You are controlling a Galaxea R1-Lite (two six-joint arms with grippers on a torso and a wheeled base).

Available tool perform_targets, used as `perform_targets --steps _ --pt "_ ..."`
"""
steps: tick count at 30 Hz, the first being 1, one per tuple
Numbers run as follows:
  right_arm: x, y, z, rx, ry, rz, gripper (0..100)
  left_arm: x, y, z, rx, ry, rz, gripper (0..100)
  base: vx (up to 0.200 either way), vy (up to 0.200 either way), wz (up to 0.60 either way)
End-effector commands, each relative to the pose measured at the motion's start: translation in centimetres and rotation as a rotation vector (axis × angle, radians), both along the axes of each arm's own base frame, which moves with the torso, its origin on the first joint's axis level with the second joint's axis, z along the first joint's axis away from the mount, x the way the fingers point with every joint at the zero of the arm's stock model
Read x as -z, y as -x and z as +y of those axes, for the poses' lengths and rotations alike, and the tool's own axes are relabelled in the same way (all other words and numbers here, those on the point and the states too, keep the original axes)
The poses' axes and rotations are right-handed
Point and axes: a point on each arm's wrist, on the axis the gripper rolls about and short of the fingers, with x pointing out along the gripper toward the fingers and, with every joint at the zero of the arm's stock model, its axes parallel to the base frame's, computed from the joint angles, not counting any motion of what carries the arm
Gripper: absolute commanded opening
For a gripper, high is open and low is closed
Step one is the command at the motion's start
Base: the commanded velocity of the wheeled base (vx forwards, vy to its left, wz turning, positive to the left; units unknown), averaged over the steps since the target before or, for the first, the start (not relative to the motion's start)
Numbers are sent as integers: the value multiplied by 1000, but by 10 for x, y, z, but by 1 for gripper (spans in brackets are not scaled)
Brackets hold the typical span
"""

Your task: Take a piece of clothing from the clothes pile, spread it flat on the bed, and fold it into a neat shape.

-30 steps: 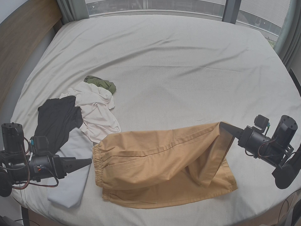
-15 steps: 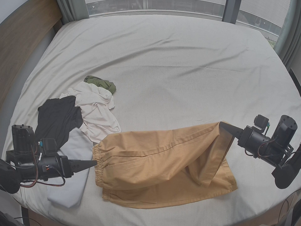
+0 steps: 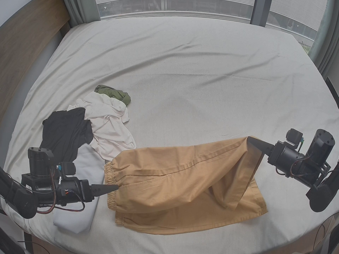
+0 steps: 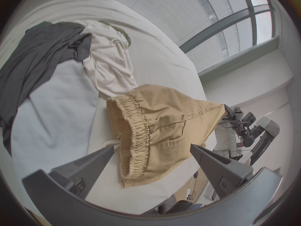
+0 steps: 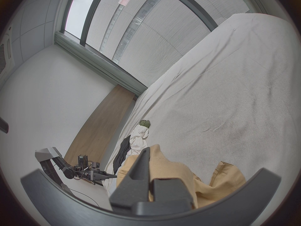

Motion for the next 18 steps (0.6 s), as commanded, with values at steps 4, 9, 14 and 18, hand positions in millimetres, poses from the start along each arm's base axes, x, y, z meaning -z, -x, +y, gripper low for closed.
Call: perform_targets --steps 4,9,14,18 --pt "0 0 0 -2 1 1 0 10 -9 -10 6 34 26 100 0 0 0" --pt "0 0 0 -2 1 1 0 26 -16 -18 14 50 54 100 0 0 0" --pt "0 0 0 -2 1 1 0 31 -22 -26 12 94 44 100 0 0 0" --pt "0 0 1 -4 1 1 0 26 -24 -34 11 151 23 100 0 0 0"
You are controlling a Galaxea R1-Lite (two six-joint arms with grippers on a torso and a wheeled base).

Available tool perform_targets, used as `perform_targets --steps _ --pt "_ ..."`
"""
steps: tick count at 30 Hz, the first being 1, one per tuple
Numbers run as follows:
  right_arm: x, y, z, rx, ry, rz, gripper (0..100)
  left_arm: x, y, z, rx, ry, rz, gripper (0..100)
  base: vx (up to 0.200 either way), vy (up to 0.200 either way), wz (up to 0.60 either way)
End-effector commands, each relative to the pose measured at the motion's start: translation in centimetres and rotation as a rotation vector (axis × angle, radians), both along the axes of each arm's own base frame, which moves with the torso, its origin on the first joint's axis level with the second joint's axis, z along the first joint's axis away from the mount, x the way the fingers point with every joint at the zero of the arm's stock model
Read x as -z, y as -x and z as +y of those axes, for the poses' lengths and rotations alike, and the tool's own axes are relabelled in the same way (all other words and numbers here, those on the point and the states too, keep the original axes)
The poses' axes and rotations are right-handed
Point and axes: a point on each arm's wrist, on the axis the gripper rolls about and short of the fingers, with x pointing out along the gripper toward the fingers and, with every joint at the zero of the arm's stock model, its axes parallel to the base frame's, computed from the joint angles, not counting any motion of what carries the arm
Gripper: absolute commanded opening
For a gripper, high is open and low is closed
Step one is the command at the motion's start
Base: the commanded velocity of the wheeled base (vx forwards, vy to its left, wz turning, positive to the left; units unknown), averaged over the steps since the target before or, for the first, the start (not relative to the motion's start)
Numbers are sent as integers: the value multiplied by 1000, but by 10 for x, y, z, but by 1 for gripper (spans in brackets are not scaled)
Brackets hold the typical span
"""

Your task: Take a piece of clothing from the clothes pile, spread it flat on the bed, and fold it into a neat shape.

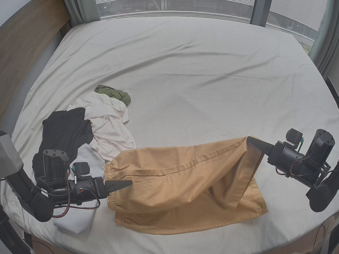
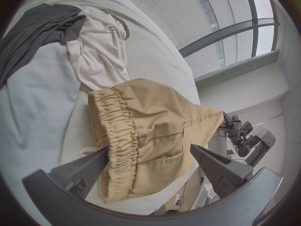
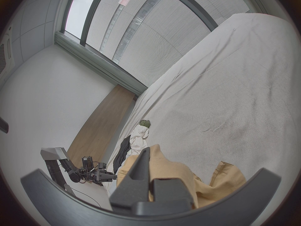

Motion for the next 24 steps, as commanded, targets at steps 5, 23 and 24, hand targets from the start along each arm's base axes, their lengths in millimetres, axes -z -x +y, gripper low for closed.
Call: perform_targets --steps 5,23,24 --pt "0 0 0 -2 0 1 0 3 2 -15 17 72 10 100 0 0 0" --pt "-1 -2 -2 10 -3 -7 0 -9 15 -26 49 186 -99 100 0 0 0" --pt "-1 -3 -2 10 -3 -5 0 -9 14 -27 51 186 -100 100 0 0 0"
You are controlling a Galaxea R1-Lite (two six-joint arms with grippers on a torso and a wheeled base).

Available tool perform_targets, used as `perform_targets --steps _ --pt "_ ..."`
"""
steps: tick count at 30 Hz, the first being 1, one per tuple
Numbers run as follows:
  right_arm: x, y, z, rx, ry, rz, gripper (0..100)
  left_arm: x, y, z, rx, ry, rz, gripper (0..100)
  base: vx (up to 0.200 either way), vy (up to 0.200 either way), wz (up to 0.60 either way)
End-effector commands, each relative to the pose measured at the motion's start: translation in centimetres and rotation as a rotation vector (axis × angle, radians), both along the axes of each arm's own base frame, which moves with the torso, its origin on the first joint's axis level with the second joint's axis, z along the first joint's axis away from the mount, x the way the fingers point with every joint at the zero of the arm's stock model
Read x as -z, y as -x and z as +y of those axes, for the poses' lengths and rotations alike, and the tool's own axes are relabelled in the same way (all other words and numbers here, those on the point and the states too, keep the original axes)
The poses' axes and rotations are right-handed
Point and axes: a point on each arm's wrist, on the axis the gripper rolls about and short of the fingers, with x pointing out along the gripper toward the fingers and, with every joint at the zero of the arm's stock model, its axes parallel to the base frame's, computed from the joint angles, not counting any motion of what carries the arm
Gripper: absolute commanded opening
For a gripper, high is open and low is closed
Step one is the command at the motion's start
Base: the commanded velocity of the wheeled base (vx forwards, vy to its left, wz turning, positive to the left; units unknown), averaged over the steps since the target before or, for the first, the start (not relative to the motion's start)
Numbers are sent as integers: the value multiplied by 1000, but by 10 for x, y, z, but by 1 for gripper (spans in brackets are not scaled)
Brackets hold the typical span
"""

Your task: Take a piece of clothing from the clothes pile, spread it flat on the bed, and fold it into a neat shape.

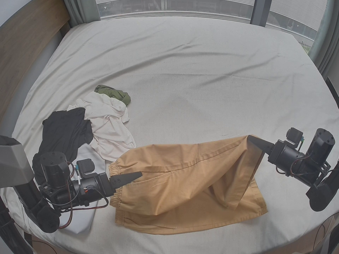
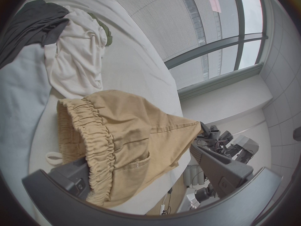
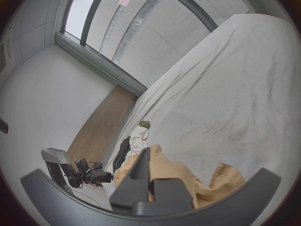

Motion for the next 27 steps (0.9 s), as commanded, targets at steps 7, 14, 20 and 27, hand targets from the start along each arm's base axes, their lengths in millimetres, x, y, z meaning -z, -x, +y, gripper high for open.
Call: perform_targets --steps 7,14,20,27 --pt "0 -1 -1 2 0 -1 0 13 -1 -4 8 -12 19 100 0 0 0" --pt "-1 -2 -1 4 -2 -7 0 11 -1 -3 8 -8 5 0 0 0 0" --pt "-2 -2 -2 9 -3 -11 0 0 0 -2 4 9 -34 0 0 0 0" --pt "-3 -2 -3 9 -5 -14 0 -11 2 -1 5 25 -77 0 0 0 0"
